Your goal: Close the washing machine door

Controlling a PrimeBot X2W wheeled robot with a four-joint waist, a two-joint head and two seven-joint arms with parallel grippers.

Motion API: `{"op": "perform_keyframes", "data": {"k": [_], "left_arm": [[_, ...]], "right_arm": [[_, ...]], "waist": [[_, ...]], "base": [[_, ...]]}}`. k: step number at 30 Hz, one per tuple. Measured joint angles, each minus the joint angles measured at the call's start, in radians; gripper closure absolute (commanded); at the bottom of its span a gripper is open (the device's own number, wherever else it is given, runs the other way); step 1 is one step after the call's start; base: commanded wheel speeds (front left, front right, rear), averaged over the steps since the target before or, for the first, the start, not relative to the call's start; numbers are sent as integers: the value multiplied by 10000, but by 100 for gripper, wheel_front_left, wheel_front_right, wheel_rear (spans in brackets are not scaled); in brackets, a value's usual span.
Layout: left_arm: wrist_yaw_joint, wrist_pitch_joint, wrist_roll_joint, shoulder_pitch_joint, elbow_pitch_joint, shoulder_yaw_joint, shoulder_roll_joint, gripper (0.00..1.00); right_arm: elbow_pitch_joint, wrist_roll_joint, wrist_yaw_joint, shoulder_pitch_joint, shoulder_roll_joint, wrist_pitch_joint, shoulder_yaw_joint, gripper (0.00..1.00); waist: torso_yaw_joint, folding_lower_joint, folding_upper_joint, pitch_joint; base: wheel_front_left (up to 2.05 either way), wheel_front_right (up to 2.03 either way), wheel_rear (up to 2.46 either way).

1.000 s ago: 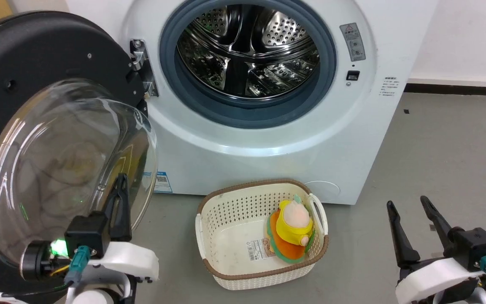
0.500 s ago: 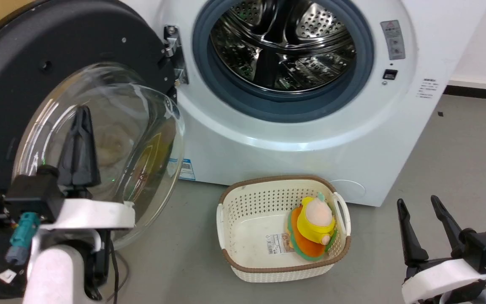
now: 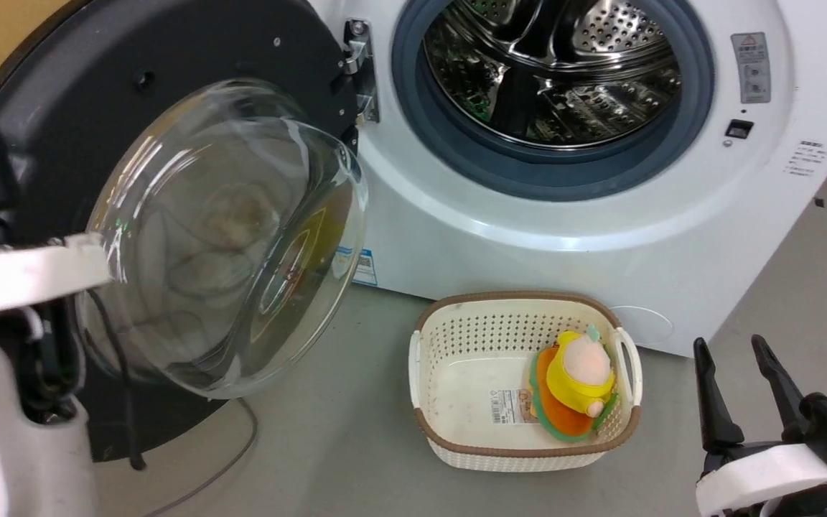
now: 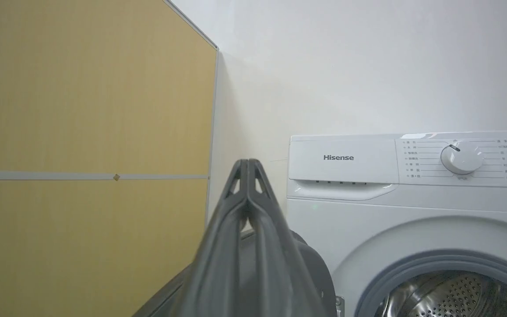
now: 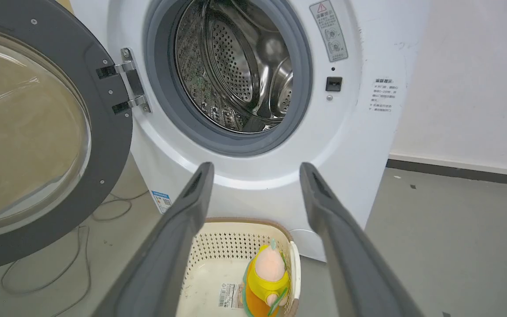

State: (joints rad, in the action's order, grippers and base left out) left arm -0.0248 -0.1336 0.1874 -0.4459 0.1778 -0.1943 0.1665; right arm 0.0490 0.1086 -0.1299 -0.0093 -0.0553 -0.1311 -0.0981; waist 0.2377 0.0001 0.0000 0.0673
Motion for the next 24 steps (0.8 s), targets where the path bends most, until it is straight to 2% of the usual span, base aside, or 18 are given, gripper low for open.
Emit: {"op": "perform_keyframes", "data": {"k": [8, 14, 24], "left_arm": [[-136, -75, 871, -677, -408, -959, 443, 100], [-134, 332, 1960, -1131, -1279, -1787, 700, 100], [-59, 1321, 4289, -1440, -3058, -3419, 677, 100]], "right_arm": [[117, 163, 0, 0, 0, -171, -174, 0], [207, 245, 0, 0, 2, -299, -278, 0], [332, 324, 0, 0, 2, -500, -418, 0]], "waist": [[435, 0, 0, 142], [757, 0, 0, 207], [1174, 0, 0, 299]], "base": [[0, 0, 0], [0, 0, 0], [0, 0, 0]]}}
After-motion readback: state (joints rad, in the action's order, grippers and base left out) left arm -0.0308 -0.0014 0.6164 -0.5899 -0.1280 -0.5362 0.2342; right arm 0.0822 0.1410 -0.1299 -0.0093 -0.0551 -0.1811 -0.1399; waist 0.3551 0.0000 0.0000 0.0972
